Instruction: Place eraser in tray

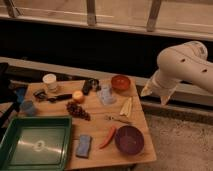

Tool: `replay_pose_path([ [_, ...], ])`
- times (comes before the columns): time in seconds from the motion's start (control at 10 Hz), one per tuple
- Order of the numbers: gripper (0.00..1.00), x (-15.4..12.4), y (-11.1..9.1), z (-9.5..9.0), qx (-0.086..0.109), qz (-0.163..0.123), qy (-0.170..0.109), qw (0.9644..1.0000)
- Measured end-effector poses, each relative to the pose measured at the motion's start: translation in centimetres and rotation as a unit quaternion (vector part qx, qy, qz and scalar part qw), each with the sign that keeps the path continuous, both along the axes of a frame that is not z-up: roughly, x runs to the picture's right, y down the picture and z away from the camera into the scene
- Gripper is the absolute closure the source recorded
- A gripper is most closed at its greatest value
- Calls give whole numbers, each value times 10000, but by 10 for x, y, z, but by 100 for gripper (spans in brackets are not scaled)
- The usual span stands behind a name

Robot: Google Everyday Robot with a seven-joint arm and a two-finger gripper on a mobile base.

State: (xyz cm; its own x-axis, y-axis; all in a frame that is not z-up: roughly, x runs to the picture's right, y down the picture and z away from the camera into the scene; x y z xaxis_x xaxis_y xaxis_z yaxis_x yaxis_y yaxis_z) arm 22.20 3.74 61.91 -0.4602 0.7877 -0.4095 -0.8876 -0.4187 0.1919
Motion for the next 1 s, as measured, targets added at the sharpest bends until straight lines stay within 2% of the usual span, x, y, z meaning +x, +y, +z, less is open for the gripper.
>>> replay_pose_path([
  [0.3,35,-3,-3,2,23,-8,-69,10000],
  [0.5,35,-29,-22,-4,298,-95,-557,9980],
  [0.7,35,-72,-48,-10,572,-178,-1046,9927],
  [0.8,35,-103,-64,-15,723,-249,-1336,9881],
  [0.9,35,-122,-74,-19,825,-290,-1514,9846],
  [1.0,35,-146,-84,-24,942,-351,-1746,9795],
])
